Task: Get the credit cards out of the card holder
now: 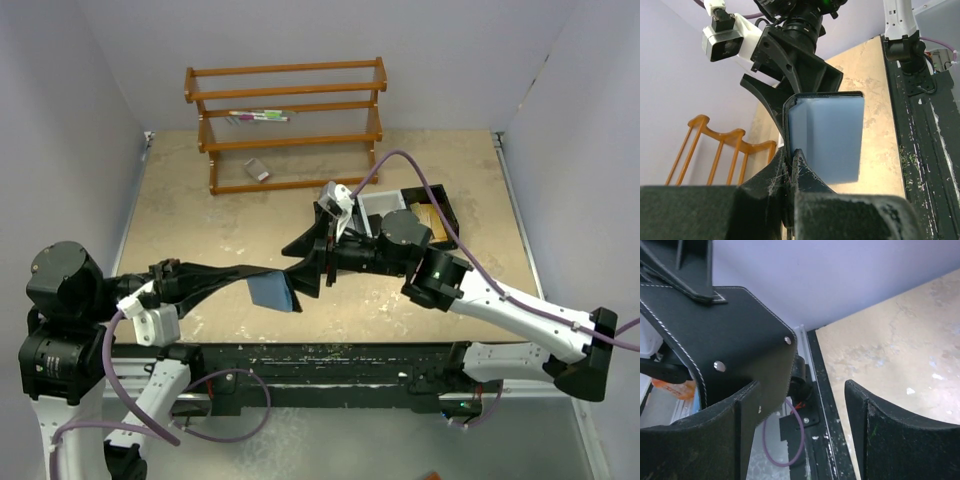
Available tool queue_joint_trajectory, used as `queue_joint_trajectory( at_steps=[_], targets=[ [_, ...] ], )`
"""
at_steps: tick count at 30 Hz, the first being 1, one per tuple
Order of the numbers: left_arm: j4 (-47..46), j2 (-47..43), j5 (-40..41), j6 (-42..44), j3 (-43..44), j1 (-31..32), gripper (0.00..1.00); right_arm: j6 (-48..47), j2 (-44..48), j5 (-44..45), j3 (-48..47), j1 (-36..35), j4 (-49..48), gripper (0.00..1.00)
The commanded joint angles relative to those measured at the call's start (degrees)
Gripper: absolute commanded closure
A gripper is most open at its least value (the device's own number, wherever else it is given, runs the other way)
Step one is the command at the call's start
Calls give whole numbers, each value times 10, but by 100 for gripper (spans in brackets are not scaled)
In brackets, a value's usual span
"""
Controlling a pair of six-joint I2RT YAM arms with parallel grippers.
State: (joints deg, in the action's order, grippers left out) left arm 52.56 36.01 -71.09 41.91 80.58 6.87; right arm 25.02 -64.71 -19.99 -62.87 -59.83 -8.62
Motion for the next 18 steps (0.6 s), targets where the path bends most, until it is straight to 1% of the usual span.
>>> queue_joint_trajectory(
  at_steps=[1, 4, 7, 13, 15, 18],
  targets=[
    [-18, 5, -4, 11, -5, 0, 100, 14, -21, 34, -25, -38, -73, 30],
    [-32, 3, -5, -17, -18, 0, 100, 9, -43, 48, -41, -61, -86, 30],
    [-34, 1, -18, -43, -23, 0, 100, -9, -56, 73, -61, -76, -74, 30],
    [43, 29, -60, -49, 1, 0, 100, -40, -45, 96, -66, -96, -82, 28],
    [73, 32, -70, -26, 1, 0, 100, -39, -43, 103, -65, -97, -80, 33],
    [106, 33, -67, 8, -3, 0, 100, -28, -43, 105, -58, -97, -91, 45]
  ],
)
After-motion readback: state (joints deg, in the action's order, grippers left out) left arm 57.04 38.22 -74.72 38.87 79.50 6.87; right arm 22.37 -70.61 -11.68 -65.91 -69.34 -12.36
